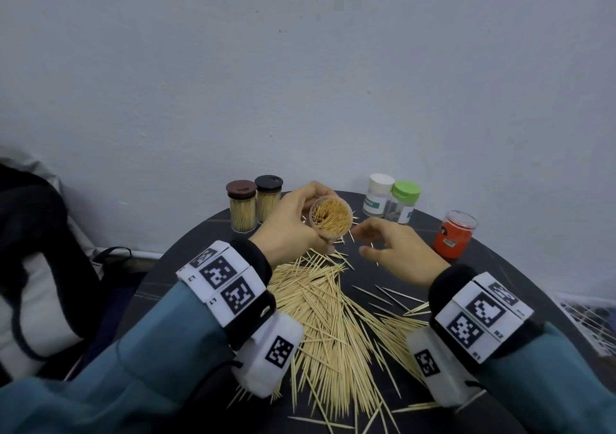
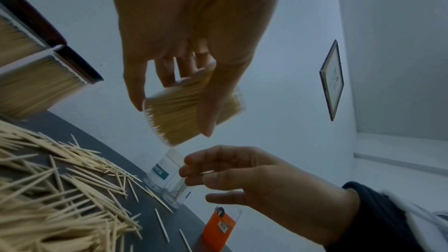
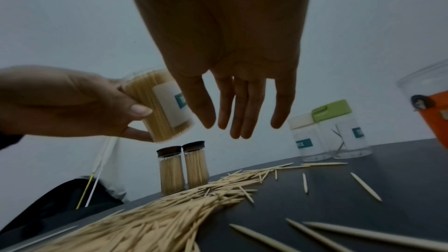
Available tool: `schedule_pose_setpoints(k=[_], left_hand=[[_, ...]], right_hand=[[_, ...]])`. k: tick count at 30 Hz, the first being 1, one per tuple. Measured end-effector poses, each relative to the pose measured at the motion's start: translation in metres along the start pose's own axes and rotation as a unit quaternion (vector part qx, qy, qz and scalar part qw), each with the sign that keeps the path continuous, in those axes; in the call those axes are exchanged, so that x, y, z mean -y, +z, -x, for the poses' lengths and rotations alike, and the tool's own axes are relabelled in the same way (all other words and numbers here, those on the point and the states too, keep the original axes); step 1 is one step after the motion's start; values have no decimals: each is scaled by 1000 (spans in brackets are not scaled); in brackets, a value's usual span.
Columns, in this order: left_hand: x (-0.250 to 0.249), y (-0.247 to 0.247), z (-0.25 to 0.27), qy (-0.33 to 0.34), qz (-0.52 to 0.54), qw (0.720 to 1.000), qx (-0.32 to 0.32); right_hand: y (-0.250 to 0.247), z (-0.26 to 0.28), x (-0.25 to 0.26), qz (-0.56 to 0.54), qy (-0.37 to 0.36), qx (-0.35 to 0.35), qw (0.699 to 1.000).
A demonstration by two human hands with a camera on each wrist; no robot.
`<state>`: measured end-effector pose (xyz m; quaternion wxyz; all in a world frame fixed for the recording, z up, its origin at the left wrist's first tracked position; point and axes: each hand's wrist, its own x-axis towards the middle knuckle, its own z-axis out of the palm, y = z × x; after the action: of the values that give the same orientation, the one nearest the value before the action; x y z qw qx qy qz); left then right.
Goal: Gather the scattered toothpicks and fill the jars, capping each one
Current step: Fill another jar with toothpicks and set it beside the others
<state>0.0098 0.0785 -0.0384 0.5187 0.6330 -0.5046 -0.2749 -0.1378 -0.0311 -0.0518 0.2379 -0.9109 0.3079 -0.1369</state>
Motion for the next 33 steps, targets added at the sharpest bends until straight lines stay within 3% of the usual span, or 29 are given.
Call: schedule_pose_setpoints(k=[7,11,17,23,26,33], left_hand=[[3,-16,-7,-47,40,994,-87],[4,-30,-16,-44,33,991,-124],[3,-53,-26,-48,28,989,-139],[2,-56,-29,-49,15,990,-132],[0,-54,-28,-40,11,992,-117],[0,-47,-25,-44,-3,993,-105]], right_hand=[[-8,-20,-6,80,28,91,992],[-2,-65,-6,197,40,151,968],[23,-131,2,241,28,195,950],[42,-146,6,309,-32,193,931],[40,-141,5,301,-54,176,936],[38,-119,3,310,-47,175,934]])
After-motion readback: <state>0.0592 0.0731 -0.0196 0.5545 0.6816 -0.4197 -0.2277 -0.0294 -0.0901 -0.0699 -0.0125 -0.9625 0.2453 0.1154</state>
